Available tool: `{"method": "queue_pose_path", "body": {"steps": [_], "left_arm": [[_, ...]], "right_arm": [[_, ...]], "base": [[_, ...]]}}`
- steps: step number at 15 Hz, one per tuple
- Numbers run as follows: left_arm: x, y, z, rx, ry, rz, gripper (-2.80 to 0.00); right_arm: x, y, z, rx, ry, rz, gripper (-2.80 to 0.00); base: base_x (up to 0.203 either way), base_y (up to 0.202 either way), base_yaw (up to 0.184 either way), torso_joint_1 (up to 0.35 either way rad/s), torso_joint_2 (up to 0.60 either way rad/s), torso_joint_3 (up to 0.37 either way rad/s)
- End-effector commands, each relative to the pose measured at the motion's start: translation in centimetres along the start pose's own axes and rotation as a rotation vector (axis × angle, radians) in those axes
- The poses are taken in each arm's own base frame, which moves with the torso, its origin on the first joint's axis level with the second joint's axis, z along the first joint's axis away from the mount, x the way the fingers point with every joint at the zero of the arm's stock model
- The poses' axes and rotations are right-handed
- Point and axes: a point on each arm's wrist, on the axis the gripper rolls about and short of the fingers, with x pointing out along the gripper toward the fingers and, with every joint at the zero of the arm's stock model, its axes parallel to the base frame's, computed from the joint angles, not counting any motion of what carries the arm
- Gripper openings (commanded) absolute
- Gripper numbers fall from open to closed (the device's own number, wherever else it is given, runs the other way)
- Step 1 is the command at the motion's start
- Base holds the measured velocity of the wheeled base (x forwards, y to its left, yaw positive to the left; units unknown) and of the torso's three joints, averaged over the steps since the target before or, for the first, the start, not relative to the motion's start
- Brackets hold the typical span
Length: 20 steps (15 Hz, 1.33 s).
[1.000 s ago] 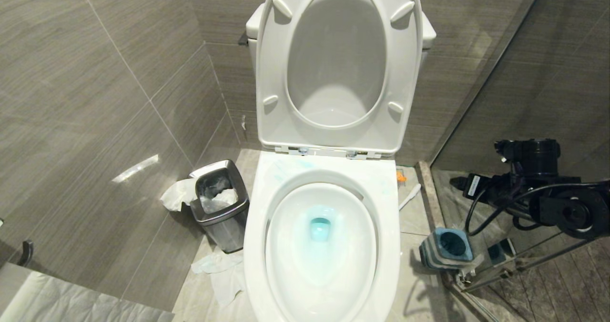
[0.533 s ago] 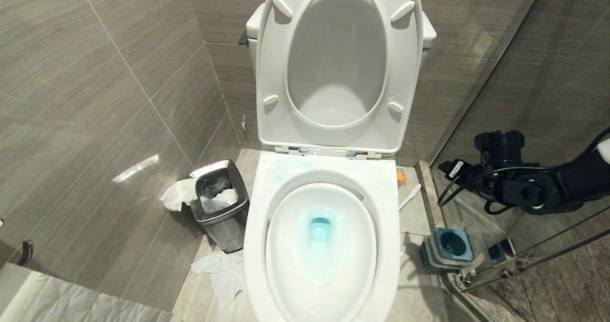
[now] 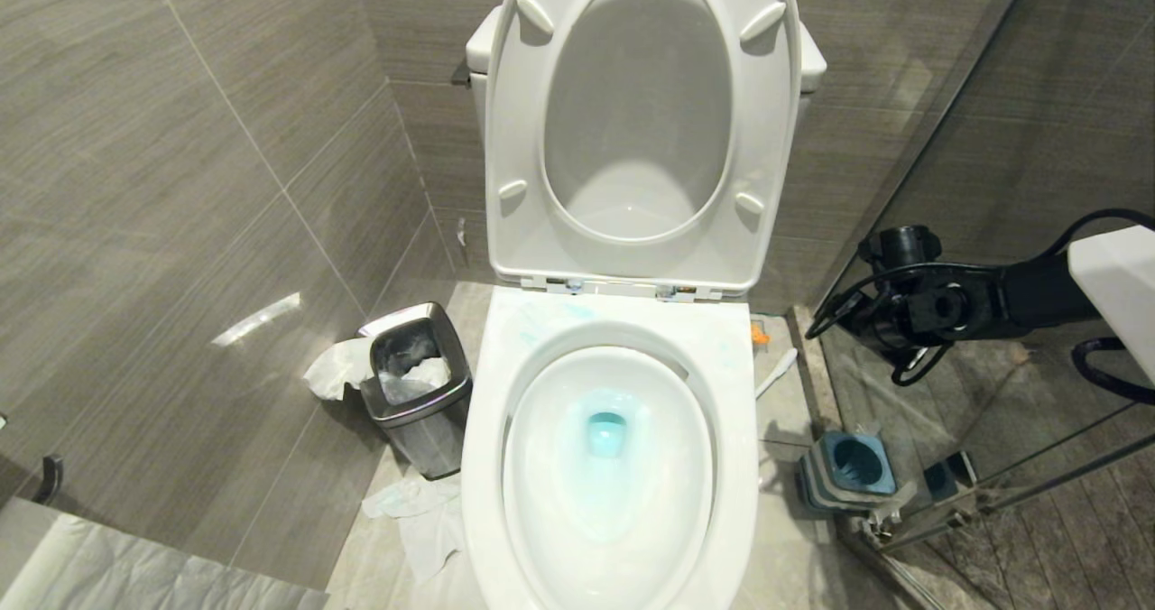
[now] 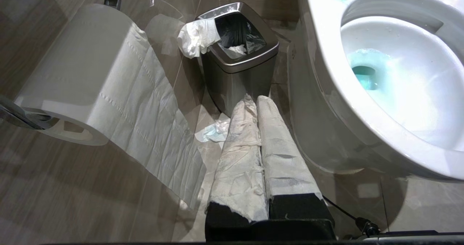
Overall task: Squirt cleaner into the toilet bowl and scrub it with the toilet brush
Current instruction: Put the toilet brush back
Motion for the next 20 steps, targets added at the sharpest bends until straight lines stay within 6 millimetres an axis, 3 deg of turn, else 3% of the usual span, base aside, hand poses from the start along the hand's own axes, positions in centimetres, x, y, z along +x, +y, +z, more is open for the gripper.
{"method": "queue_pose_path", "body": {"steps": [1,8,13,20], "left_arm": [[0.0,0.0,0.0,0.0,0.003,0.0,-2.8],[0.0,0.0,0.0,0.0,0.003,0.0,-2.8],[0.0,0.0,0.0,0.0,0.003,0.0,-2.8],[0.0,0.0,0.0,0.006,0.003,0.0,-2.8]], "right_arm": [[1.9,-0.5,0.6,-0.02,-0.013,-0.016,0.0],[2.7,0.1,3.2,-0.165,-0.074,0.045,0.0],[4.9,-0.9,1.7,-0.174,-0.002,0.004,0.0],[4.6,-0.2,0.9,-0.196,0.046,-0.024,0.0]], "base": [[0.0,0.0,0.0,0.0,0.0,0.0],[0.0,0.0,0.0,0.0,0.0,0.0],[0.0,0.0,0.0,0.0,0.0,0.0],[0.0,0.0,0.0,0.0,0.0,0.0]]}}
